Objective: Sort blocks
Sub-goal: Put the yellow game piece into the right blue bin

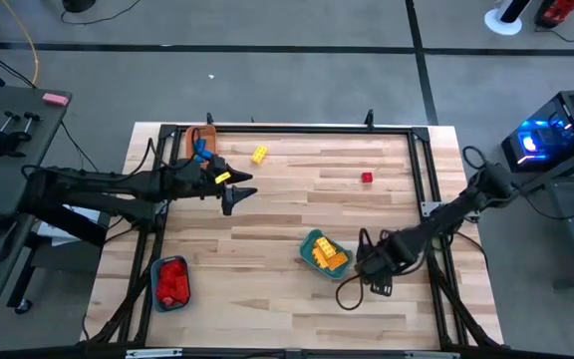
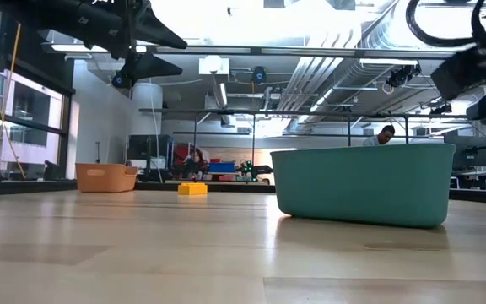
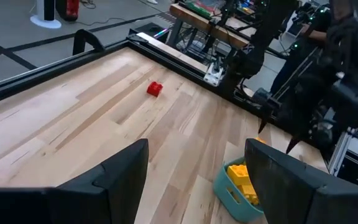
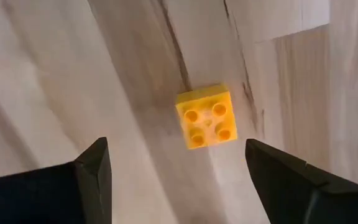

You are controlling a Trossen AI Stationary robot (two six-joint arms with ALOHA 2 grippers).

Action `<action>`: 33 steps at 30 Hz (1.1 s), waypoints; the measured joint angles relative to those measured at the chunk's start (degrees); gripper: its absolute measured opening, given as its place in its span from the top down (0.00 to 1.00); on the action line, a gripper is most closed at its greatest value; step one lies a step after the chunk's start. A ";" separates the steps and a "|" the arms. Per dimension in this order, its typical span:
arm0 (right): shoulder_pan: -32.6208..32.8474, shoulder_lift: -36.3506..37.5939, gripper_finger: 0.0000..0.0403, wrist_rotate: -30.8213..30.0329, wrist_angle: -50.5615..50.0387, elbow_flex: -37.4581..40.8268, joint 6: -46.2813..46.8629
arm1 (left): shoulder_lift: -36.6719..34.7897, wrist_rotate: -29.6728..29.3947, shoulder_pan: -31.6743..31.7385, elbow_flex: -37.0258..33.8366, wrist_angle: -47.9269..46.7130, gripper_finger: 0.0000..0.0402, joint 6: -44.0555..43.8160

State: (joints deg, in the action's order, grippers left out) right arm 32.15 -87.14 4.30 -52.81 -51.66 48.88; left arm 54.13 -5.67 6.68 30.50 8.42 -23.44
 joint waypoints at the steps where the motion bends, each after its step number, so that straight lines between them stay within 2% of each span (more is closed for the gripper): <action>1: -0.14 -0.75 0.37 -0.41 -0.04 0.00 -1.48 | 0.00 0.00 0.00 0.00 0.08 0.38 0.00; 11: -1.89 -2.04 0.37 -8.40 -1.08 0.16 -9.00 | 0.00 0.07 -0.42 0.00 0.05 0.38 -0.48; 20: -2.27 -2.03 0.37 -1.73 5.66 6.31 -8.71 | 0.00 0.09 -2.36 0.00 -1.22 0.38 -0.48; 29: -2.22 -1.98 0.37 -2.93 7.61 6.78 -12.39 | 0.00 -0.94 -2.78 0.00 -1.29 0.38 -0.46; 33: -2.22 -1.98 0.43 -3.36 8.48 6.78 -15.67 | 0.00 -1.07 -2.78 0.00 -1.29 0.38 -0.51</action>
State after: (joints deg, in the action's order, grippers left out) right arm 29.93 -89.12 0.93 -44.32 -44.88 33.21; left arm 54.13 -6.74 3.90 30.50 7.14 -23.96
